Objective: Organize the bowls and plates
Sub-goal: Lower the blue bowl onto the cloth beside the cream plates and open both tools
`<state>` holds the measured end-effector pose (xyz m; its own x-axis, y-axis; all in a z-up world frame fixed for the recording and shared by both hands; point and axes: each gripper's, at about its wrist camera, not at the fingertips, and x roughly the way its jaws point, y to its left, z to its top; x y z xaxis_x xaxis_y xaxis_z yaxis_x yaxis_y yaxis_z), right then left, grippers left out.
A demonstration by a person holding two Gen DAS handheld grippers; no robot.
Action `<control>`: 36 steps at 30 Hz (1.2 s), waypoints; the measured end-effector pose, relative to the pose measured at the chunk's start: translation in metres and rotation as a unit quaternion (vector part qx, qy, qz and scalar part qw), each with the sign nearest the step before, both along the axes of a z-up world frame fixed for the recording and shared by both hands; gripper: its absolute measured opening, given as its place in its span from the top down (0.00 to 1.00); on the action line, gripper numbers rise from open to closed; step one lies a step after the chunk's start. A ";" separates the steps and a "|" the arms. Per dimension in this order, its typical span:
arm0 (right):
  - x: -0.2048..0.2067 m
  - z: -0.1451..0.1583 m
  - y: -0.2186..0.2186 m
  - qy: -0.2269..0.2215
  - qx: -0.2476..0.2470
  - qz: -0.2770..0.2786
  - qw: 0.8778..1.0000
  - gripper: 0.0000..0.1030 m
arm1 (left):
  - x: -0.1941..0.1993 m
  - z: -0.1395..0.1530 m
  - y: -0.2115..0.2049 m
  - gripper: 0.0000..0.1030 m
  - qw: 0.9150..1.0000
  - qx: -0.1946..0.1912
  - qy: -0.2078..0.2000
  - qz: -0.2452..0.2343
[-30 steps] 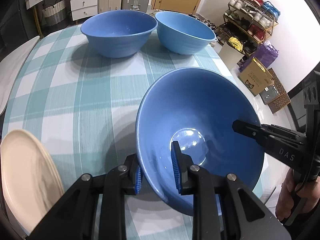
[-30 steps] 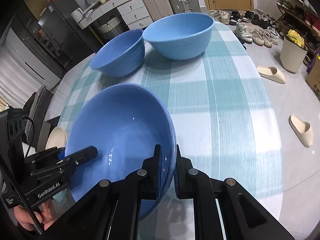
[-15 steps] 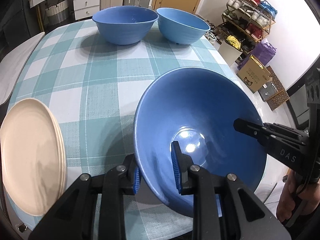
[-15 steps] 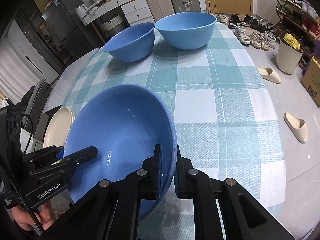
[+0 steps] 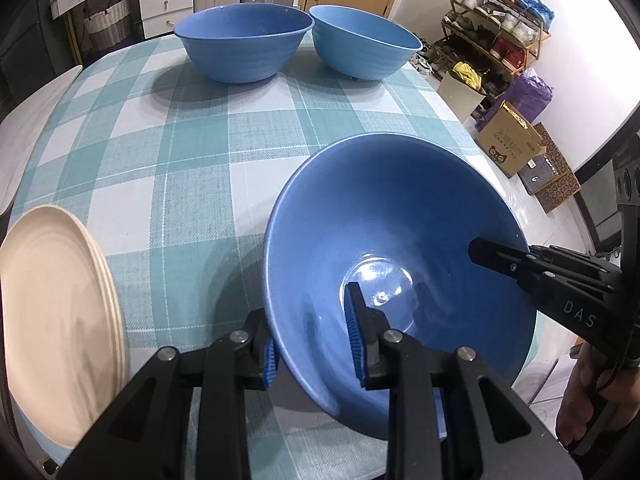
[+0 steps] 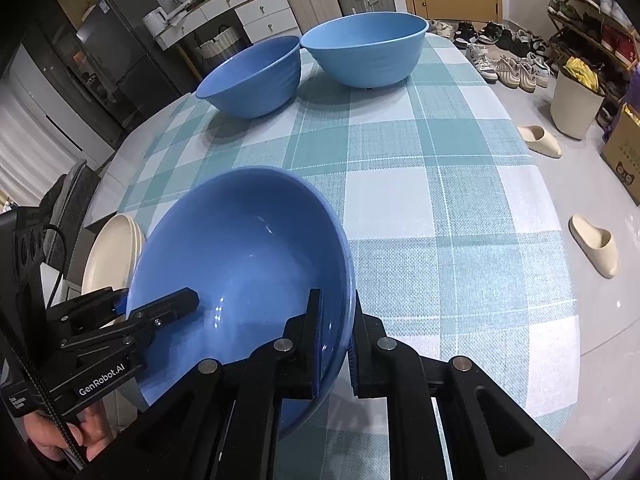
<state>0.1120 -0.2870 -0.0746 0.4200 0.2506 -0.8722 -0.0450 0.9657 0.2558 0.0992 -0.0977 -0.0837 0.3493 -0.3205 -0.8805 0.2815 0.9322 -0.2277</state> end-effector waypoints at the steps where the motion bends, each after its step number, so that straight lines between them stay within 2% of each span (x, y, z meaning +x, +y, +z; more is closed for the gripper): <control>1: 0.002 -0.001 -0.001 0.000 0.002 -0.001 1.000 0.90 | 0.001 0.000 0.000 0.75 1.000 0.001 0.000 0.000; 7: 0.007 -0.001 0.002 -0.002 0.000 0.008 1.000 0.88 | 0.004 -0.002 0.004 0.71 1.000 -0.005 0.008 0.003; 8: 0.007 -0.001 0.001 -0.002 0.001 0.006 1.000 0.85 | 0.004 -0.001 0.005 0.71 1.000 -0.004 0.007 0.005; 10: 0.007 0.000 -0.003 -0.005 -0.011 -0.007 1.000 0.80 | 0.004 0.002 0.013 0.60 1.000 0.003 -0.002 0.016; 12: 0.005 0.001 -0.008 -0.012 -0.012 -0.018 1.000 0.75 | 0.004 0.007 0.022 0.55 0.999 0.000 -0.010 0.031; 17: -0.008 0.020 -0.022 -0.055 0.020 -0.041 0.997 0.50 | 0.001 0.025 0.049 0.52 0.997 -0.031 -0.031 0.069; 21: -0.023 0.050 -0.025 -0.119 0.036 -0.055 0.991 0.47 | -0.010 0.046 0.055 0.49 0.993 -0.034 -0.073 0.081; 24: -0.035 0.069 -0.020 -0.163 0.036 -0.055 0.984 0.37 | -0.022 0.059 0.054 0.40 0.990 -0.020 -0.110 0.083; 26: -0.046 0.080 -0.014 -0.194 0.034 -0.050 0.979 0.28 | -0.031 0.067 0.052 0.29 0.987 -0.011 -0.137 0.081; 27: -0.053 0.085 -0.010 -0.211 0.032 -0.044 0.976 0.27 | -0.035 0.071 0.051 0.21 0.985 -0.008 -0.151 0.081; 28: -0.059 0.088 -0.007 -0.226 0.031 -0.040 0.973 0.26 | -0.041 0.075 0.050 0.18 0.982 -0.009 -0.168 0.080; 31: -0.081 0.097 0.004 -0.274 0.016 -0.030 0.961 0.20 | -0.054 0.087 0.046 0.15 0.974 -0.001 -0.217 0.070; 36: -0.101 0.106 0.016 -0.314 0.002 -0.019 0.949 0.12 | -0.067 0.096 0.045 0.14 0.960 0.015 -0.265 0.088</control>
<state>0.0105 -0.2706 0.0310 0.8657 0.2278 -0.4458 -0.1548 0.9686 0.1945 0.0317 -0.0522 0.0120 0.7971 -0.1929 -0.5722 0.1876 0.9798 -0.0689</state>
